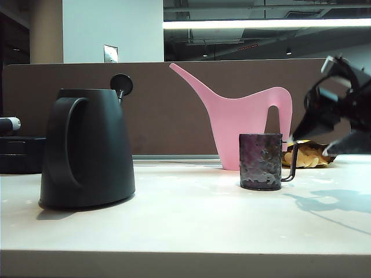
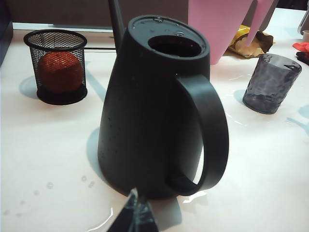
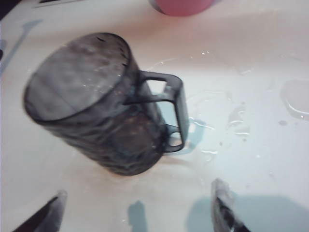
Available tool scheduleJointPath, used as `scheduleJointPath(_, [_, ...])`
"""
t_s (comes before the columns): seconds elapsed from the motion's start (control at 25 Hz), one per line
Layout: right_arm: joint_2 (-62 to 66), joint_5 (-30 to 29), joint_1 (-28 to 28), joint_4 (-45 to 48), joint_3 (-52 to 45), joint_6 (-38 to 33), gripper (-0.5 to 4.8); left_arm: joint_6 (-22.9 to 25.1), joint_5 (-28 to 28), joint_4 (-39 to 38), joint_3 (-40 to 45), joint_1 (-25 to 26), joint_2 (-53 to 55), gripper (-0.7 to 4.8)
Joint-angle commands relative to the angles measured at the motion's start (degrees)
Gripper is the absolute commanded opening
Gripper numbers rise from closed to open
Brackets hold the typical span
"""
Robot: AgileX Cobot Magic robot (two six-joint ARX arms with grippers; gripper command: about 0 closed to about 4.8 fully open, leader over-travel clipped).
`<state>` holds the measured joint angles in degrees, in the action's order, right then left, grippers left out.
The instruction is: Pour the water from the cup into the kettle.
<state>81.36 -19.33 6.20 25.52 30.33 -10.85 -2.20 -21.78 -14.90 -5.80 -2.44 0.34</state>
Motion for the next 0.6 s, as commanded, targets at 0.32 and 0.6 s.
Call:
scheduleJointPath(0.32, [10.5, 4.0, 0.1, 12.8, 1.9, -0.1, 3.64, 0.2, -0.1, 0.3, -0.1, 0.0, 0.0, -0.05])
scheduleJointPath(0.6, [16.5, 4.2, 0.1, 12.2, 8.4, -0.1, 3.64, 0.2, -0.1, 0.3, -0.1, 0.0, 0.0, -0.05])
